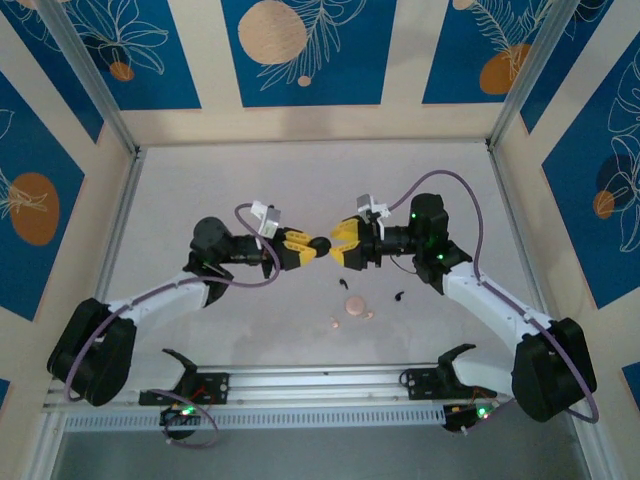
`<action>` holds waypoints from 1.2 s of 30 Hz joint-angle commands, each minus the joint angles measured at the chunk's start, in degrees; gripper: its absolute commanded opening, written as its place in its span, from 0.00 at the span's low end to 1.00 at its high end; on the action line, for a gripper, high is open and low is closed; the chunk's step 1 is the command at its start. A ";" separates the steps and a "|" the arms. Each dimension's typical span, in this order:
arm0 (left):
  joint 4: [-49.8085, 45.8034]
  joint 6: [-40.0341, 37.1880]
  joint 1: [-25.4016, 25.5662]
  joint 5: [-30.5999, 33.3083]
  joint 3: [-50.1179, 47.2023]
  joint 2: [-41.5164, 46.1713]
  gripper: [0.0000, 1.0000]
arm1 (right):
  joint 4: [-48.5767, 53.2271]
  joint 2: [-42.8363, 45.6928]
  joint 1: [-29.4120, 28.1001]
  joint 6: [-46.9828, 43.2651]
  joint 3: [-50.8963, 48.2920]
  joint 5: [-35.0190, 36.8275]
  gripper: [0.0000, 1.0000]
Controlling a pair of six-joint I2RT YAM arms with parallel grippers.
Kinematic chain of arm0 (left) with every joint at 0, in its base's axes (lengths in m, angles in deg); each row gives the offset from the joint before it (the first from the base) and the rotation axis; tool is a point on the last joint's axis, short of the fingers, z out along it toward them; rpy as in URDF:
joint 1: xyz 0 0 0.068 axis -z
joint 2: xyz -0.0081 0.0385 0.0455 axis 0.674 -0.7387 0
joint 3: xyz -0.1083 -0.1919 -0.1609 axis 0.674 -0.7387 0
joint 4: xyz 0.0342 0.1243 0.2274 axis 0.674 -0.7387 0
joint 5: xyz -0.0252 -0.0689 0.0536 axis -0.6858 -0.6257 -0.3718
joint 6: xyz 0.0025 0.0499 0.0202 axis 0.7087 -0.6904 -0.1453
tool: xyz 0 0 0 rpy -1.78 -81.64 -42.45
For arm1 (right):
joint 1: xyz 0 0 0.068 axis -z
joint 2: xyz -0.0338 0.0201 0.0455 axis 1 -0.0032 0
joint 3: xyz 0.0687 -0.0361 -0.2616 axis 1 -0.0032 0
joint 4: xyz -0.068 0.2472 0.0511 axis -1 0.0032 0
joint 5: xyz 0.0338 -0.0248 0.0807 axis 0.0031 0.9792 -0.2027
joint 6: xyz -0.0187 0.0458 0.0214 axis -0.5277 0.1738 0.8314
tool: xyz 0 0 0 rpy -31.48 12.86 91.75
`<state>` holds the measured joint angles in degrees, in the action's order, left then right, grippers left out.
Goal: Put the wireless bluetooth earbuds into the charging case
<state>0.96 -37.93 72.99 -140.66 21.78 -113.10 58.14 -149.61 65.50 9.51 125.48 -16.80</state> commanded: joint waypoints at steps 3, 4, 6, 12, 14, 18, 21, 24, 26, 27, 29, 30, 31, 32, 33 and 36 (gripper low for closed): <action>18.37 9.98 -0.03 -0.14 0.00 -3.88 0.15 | -4.82 -1.81 -1.49 4.94 0.95 -3.54 0.52; 18.42 9.95 0.10 -0.28 0.16 -4.15 0.15 | -4.83 -1.99 -2.04 4.78 1.53 -4.06 0.50; 18.42 9.57 0.30 0.06 0.03 -4.21 0.15 | -4.89 -2.23 -3.07 4.13 2.23 -4.48 0.46; 18.42 9.29 0.26 0.54 -0.18 -3.58 0.15 | -3.93 -2.02 -4.14 2.13 3.44 -5.70 0.35; 18.42 9.31 0.26 0.44 -0.22 -3.68 0.15 | -3.79 -1.85 -4.16 1.75 3.44 -5.81 0.31; 18.40 9.59 0.38 0.12 -0.15 -3.95 0.15 | -3.89 -1.32 -4.09 1.37 3.56 -5.74 0.34; 18.42 9.64 0.34 0.06 -0.18 -3.82 0.16 | -3.94 -0.79 -4.14 0.96 3.53 -5.30 0.36; 18.42 9.81 0.45 -0.35 -0.13 -3.91 0.16 | -3.95 -0.39 -4.12 0.45 3.57 -5.35 0.36; 18.42 10.16 0.49 -0.53 0.11 -4.06 0.17 | -3.91 -0.30 -4.08 0.23 3.70 -5.56 0.34; 18.42 10.33 0.50 -0.83 0.18 -4.11 0.17 | -3.94 -0.26 -4.12 0.14 3.79 -5.76 0.34; 18.42 10.44 0.55 -0.94 0.11 -4.18 0.17 | -3.92 -0.26 -4.15 -0.01 3.92 -6.06 0.32; 18.42 10.48 0.58 -1.07 0.11 -4.16 0.17 | -3.88 -0.22 -4.10 -0.09 4.05 -6.24 0.32; 18.37 10.58 0.57 -1.23 0.17 -4.24 0.17 | -3.72 -0.26 -4.08 -0.12 4.10 -6.42 0.31; 18.42 10.61 0.52 -1.29 0.22 -4.17 0.17 | -3.61 -0.26 -4.08 -0.26 4.23 -6.63 0.31; 18.42 10.69 0.59 -1.41 0.18 -4.17 0.17 | -3.34 -0.26 -4.14 -0.38 4.36 -6.68 0.31; 18.41 10.87 0.60 -1.73 0.26 -4.30 0.17 | -2.81 -0.26 -4.21 -0.74 4.80 -7.00 0.30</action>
<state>17.16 -27.46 73.27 -141.07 21.78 -117.49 54.82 -151.36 61.63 10.21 127.71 -21.17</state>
